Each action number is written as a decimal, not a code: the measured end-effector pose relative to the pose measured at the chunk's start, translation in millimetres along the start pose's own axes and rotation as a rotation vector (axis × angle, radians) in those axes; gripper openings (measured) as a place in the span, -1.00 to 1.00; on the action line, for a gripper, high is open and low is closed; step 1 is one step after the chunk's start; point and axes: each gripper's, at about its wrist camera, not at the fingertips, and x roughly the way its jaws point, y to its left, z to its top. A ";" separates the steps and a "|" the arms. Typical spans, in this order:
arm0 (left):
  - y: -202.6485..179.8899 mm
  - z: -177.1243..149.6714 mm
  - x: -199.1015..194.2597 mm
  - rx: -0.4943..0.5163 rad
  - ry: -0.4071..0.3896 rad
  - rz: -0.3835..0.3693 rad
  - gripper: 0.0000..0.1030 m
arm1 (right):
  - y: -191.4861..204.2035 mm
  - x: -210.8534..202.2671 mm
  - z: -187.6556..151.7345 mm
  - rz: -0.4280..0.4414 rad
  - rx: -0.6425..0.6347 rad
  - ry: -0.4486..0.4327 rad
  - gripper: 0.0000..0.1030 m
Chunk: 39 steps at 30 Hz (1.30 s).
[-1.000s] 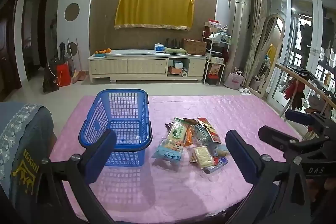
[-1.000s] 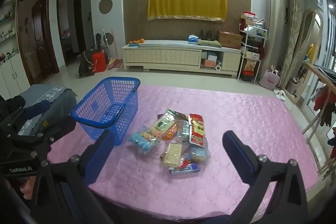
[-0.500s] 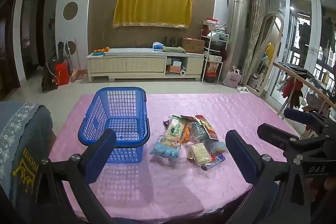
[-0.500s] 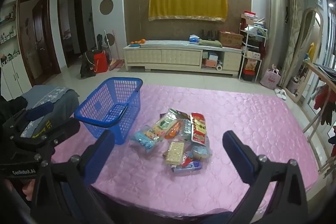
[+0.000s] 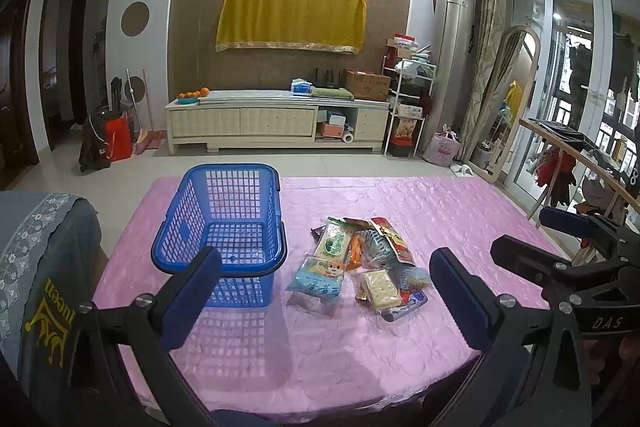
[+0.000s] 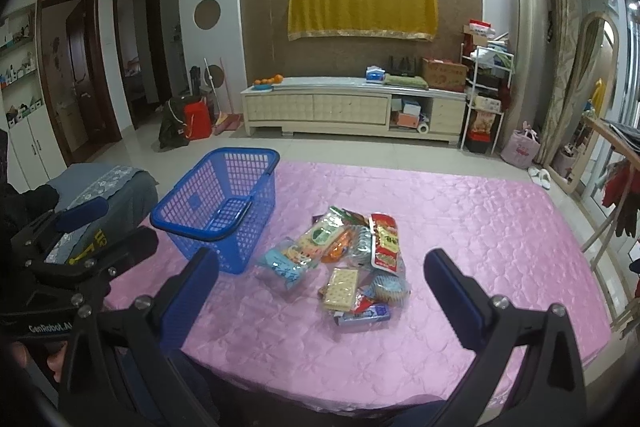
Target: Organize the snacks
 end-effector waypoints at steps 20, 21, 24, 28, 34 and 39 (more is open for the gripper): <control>3.5 0.0 -5.6 -0.013 0.001 -0.004 1.00 | 4.9 -4.3 -2.6 0.008 -0.012 0.000 1.00; 3.5 0.1 -5.9 -0.013 0.000 -0.003 1.00 | 4.8 -4.3 -2.5 0.009 -0.013 -0.001 1.00; 3.3 0.4 -6.1 -0.013 -0.001 -0.005 1.00 | 4.9 -4.5 -2.2 0.008 -0.011 -0.001 1.00; 1.8 1.0 -6.8 -0.009 -0.003 -0.008 1.00 | 4.5 -5.2 -2.5 0.005 -0.008 0.000 1.00; 1.2 0.6 -7.0 -0.011 -0.004 -0.011 1.00 | 2.6 -6.3 -2.6 0.007 -0.007 -0.002 1.00; 0.9 0.5 -7.0 -0.009 -0.005 -0.009 1.00 | 2.3 -6.7 -3.5 0.010 -0.005 -0.004 1.00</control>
